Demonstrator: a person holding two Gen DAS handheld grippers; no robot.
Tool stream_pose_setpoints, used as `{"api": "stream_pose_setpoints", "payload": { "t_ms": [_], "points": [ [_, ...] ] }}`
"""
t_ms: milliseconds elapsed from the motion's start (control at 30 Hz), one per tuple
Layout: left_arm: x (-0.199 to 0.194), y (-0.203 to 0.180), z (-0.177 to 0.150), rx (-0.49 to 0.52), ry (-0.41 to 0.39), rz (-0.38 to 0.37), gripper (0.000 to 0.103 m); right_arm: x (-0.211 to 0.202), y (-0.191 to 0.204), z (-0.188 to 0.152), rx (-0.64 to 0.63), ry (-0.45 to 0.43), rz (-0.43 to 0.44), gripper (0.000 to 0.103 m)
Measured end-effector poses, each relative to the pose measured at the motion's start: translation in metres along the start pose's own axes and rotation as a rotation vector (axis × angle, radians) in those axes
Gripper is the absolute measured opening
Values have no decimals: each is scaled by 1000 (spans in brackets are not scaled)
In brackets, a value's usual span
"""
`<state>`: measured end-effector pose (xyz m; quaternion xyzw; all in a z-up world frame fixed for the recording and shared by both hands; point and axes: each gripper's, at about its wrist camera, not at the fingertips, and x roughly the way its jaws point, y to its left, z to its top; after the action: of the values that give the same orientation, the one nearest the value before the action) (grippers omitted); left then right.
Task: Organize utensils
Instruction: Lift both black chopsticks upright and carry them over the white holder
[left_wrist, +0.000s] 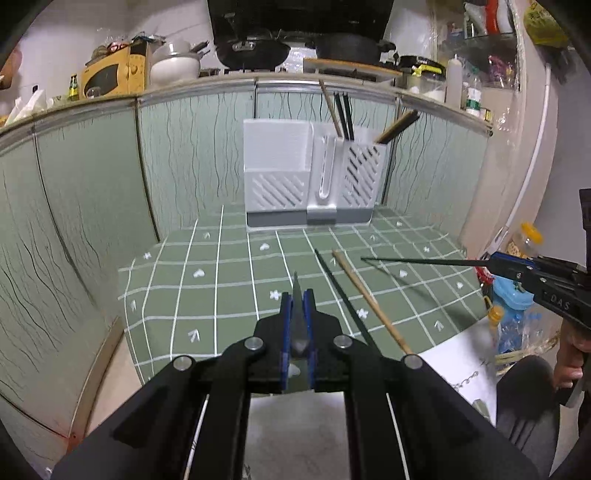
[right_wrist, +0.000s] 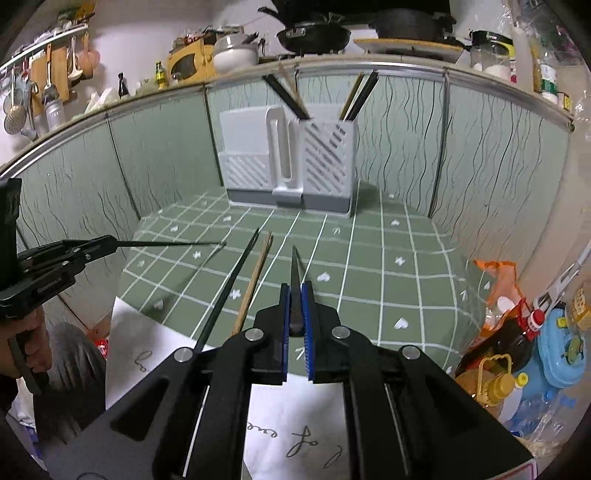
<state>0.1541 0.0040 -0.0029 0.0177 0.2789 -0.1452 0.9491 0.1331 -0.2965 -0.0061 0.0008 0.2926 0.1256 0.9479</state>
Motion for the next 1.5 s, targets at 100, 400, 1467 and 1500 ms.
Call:
{"api": "stream_pose_setpoints", "payload": {
  "t_ms": [100, 400, 1467, 1500],
  "points": [
    [-9, 1, 10, -1, -20, -5, 6, -9, -1, 9, 0, -22, -2, 6],
    [-28, 4, 31, 2, -62, -21, 6, -35, -5, 30, 1, -79, 0, 6],
    [-29, -9, 69, 20, -116, -52, 6, -47, -10, 57, 31, -140, 10, 6],
    [-29, -11, 71, 26, -118, -56, 6, -45, -11, 60, 34, -140, 8, 6]
  ]
}}
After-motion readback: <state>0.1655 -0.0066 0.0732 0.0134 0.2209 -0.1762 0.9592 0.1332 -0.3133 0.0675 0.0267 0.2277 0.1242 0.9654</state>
